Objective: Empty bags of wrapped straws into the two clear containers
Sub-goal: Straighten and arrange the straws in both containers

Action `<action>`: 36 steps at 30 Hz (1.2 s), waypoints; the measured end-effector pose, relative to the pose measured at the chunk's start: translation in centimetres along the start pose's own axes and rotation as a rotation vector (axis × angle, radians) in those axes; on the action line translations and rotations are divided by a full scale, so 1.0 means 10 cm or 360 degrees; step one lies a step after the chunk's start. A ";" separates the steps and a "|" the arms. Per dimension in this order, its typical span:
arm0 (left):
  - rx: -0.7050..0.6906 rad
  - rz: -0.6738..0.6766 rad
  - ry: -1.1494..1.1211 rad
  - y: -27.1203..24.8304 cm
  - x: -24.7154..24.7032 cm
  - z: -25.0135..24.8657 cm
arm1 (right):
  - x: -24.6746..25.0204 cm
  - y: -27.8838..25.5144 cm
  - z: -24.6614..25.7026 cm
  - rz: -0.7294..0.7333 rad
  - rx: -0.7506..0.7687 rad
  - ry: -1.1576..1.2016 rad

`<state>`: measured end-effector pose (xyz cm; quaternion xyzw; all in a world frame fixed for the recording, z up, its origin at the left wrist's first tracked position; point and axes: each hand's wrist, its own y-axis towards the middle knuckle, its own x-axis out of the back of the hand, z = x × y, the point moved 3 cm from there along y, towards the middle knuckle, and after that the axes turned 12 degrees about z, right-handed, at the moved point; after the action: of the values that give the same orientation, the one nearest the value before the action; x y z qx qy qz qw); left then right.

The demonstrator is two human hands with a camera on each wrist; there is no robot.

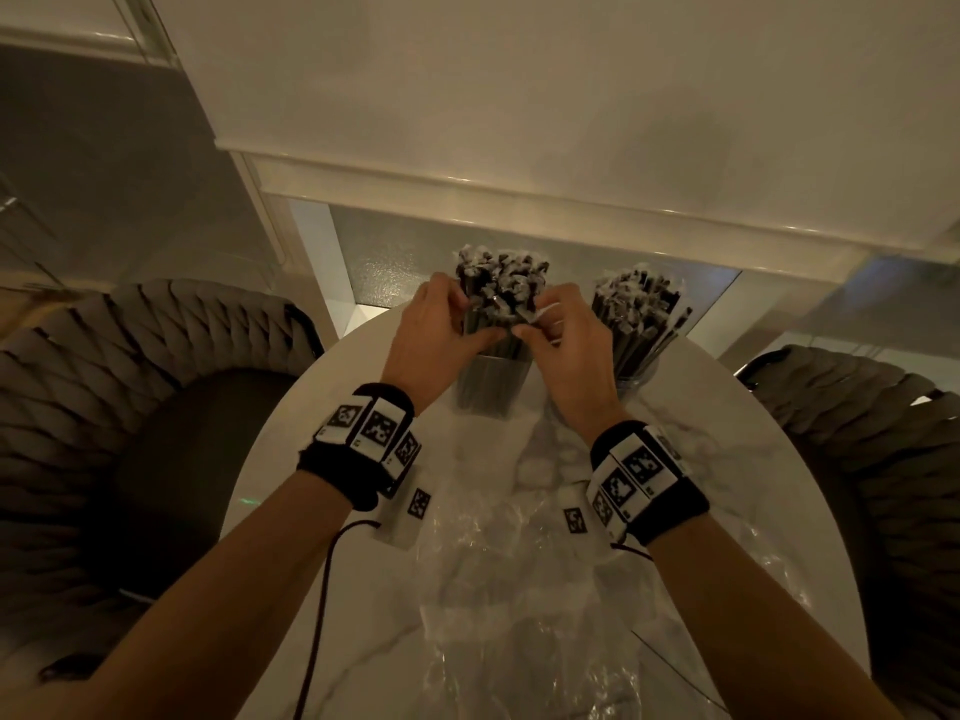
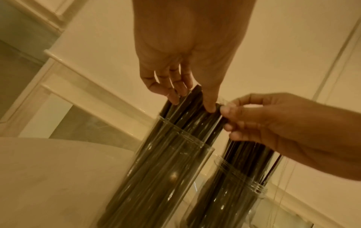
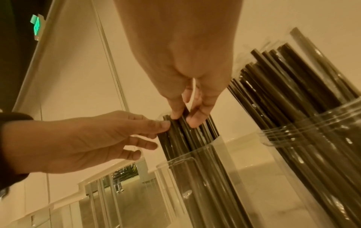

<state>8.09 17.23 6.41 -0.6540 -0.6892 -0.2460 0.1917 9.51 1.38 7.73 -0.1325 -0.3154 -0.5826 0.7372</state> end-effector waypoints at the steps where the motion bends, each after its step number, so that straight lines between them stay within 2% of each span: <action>1: -0.0026 -0.0018 0.0007 0.00 -0.01 -0.03 | 0.00 0.00 0.04 -0.0005 0.0035 0.0017; 5: -0.0198 -0.0156 0.0057 0.05 0.03 -0.13 | 0.06 0.13 0.17 -0.0022 0.0106 0.0035; 8: -0.0277 -0.0125 0.0163 0.06 0.04 -0.13 | 0.03 0.24 0.17 0.0085 0.0088 -0.0032; 12: -0.0151 -0.0014 0.0209 0.08 0.05 -0.05 | -0.08 0.24 0.10 0.0206 0.0007 0.0018; 16: -0.0092 -0.0139 -0.0024 0.10 0.16 -0.05 | -0.02 0.20 0.06 0.0201 -0.0033 0.0011; 18: -0.0055 -0.0158 0.0002 0.10 0.17 -0.05 | -0.02 0.17 0.01 0.0183 -0.0019 -0.0017; 23: -0.0083 -0.0069 0.0293 0.12 0.13 -0.03 | -0.06 0.12 0.01 0.0068 0.0037 0.0013; 26: -0.0192 -0.0043 0.0282 0.15 0.10 -0.03 | -0.04 0.14 0.09 0.0020 0.0102 -0.0114; 29: -0.0122 -0.0038 0.0219 0.12 0.09 0.00 | -0.03 0.16 0.07 0.0050 0.0113 -0.0191; 32: -0.0028 0.0067 0.0085 -0.01 0.10 0.06 | 0.01 0.10 0.01 0.0060 0.0117 -0.0232; 36: -0.0081 0.0207 0.0017 -0.17 0.03 0.06 | 0.03 -0.02 0.01 -0.0010 0.0148 -0.0188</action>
<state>6.36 17.84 5.94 -0.7008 -0.6378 -0.2539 0.1942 9.35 1.13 7.96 -0.1312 -0.3854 -0.5609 0.7209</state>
